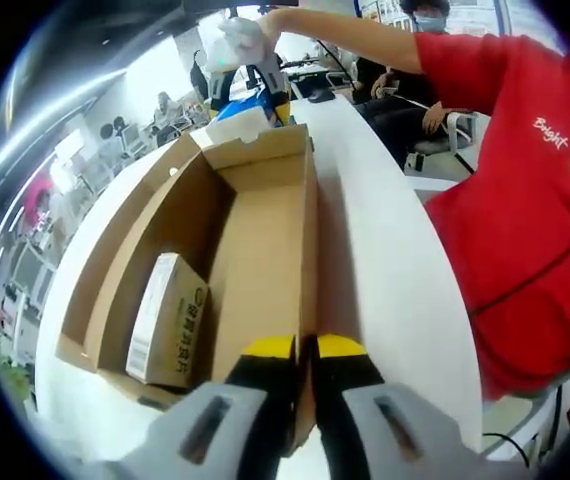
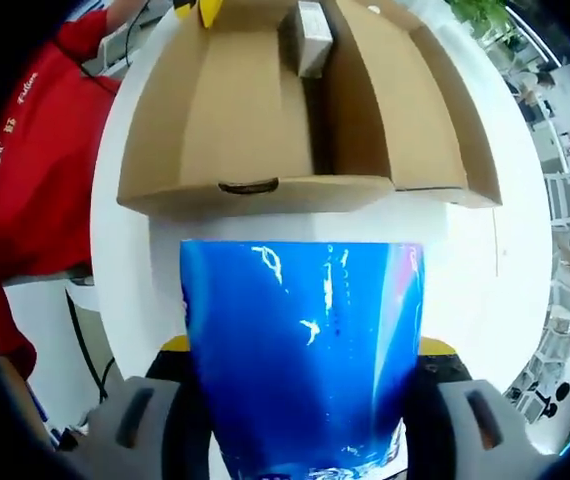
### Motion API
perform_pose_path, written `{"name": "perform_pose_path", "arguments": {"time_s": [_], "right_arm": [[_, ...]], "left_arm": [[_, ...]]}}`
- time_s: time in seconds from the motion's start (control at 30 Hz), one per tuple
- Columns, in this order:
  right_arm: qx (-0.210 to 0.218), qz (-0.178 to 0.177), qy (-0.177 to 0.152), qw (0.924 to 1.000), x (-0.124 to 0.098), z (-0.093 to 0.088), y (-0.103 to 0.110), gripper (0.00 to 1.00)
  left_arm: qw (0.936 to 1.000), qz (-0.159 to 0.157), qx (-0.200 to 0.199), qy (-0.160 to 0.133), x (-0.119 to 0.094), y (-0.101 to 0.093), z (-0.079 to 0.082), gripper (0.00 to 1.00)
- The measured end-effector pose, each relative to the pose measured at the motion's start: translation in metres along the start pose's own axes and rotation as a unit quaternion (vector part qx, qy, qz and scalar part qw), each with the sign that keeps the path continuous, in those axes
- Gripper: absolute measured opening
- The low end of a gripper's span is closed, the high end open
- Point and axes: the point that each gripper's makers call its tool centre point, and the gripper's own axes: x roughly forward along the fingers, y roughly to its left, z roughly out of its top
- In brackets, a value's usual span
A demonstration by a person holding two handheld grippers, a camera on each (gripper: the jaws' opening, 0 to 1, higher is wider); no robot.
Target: Operate the shoe box by opening the lid, removing the specified soft item, and placing it in the target area until the item is outside and the box remains undamaged.
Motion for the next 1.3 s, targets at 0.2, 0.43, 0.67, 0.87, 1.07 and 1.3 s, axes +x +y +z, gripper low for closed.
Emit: {"name": "perform_pose_path", "arguments": {"time_s": [0.2, 0.43, 0.67, 0.87, 1.07, 1.3], "right_arm": [[-0.028, -0.008, 0.006, 0.9995, -0.002, -0.005, 0.003, 0.78], [-0.012, 0.002, -0.001, 0.9999, -0.007, -0.005, 0.004, 0.80], [-0.037, 0.002, 0.013, 0.9992, -0.010, -0.007, 0.005, 0.78], [-0.018, -0.037, -0.031, 0.9987, -0.033, 0.010, -0.005, 0.78], [-0.022, -0.042, -0.103, 0.9936, -0.058, 0.036, -0.002, 0.72], [-0.015, -0.067, -0.227, 0.9715, -0.092, 0.075, -0.004, 0.61]], "left_arm": [[1.0000, 0.000, 0.001, 0.000, 0.000, 0.000, -0.001, 0.05], [1.0000, 0.000, 0.000, 0.001, 0.000, -0.001, 0.001, 0.05], [1.0000, 0.000, 0.000, 0.001, 0.000, -0.001, 0.001, 0.05], [1.0000, 0.000, 0.000, 0.000, 0.001, -0.001, 0.000, 0.05], [1.0000, -0.002, -0.006, 0.004, 0.001, -0.001, 0.001, 0.05], [0.9999, -0.007, -0.010, 0.006, 0.001, -0.001, 0.002, 0.04]]}}
